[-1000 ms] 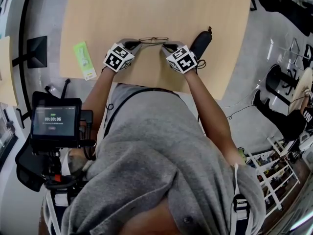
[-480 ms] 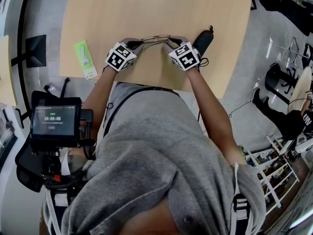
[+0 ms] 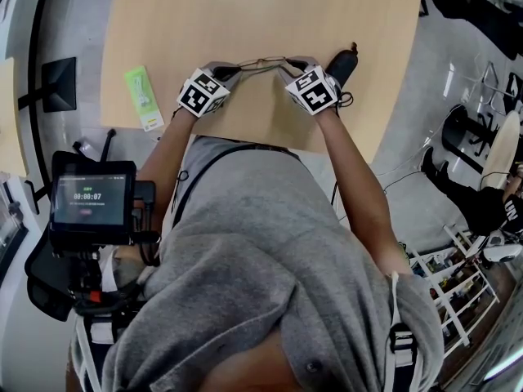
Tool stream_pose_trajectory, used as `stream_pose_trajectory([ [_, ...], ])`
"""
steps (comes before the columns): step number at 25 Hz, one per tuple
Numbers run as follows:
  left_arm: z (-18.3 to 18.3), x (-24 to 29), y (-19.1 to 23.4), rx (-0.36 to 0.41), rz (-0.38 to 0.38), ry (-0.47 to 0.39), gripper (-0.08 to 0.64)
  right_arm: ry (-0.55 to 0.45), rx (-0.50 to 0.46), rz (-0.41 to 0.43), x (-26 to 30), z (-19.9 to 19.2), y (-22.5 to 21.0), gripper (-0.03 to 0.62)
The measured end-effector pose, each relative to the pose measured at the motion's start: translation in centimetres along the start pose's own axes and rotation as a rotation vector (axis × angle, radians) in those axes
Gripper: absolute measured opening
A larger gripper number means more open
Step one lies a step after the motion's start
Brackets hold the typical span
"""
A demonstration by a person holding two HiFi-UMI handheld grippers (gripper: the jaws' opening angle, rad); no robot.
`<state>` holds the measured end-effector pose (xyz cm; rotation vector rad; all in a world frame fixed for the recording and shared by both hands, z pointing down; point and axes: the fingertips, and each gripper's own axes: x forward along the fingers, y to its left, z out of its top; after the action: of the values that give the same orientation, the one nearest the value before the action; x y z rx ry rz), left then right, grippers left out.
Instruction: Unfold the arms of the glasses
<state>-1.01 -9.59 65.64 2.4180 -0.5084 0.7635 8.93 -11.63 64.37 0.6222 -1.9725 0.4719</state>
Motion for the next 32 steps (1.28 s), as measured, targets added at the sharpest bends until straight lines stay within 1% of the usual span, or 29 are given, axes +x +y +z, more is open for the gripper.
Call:
stream_pose_trajectory([
  [3,0.0,0.2,-0.2,0.007,-0.003,0.003,0.006,0.037,0.005,0.022,0.9,-1.1,0.2,0.092],
  [11,0.0,0.3,-0.3,0.005,-0.009,0.005,0.006,0.086,-0.02,0.069,1.3,-2.6,2.4,0.092],
  [17,0.0,0.5,-0.8,-0.021,-0.02,-0.005,0.006,0.08,-0.013,0.089,1.5,-2.5,3.5,0.092],
  [25,-1.0,1.2,-2.8,-0.035,-0.051,0.011,0.006,0.081,-0.026,0.137,2.4,-2.0,5.3,0.092],
  [28,-1.2,1.4,-3.0,-0.028,-0.051,0.016,0.006,0.089,-0.03,0.153,2.6,-2.2,5.8,0.092],
  [32,-1.2,1.5,-3.0,-0.047,-0.051,0.011,0.006,0.089,-0.028,0.17,2.6,-2.1,6.5,0.092],
])
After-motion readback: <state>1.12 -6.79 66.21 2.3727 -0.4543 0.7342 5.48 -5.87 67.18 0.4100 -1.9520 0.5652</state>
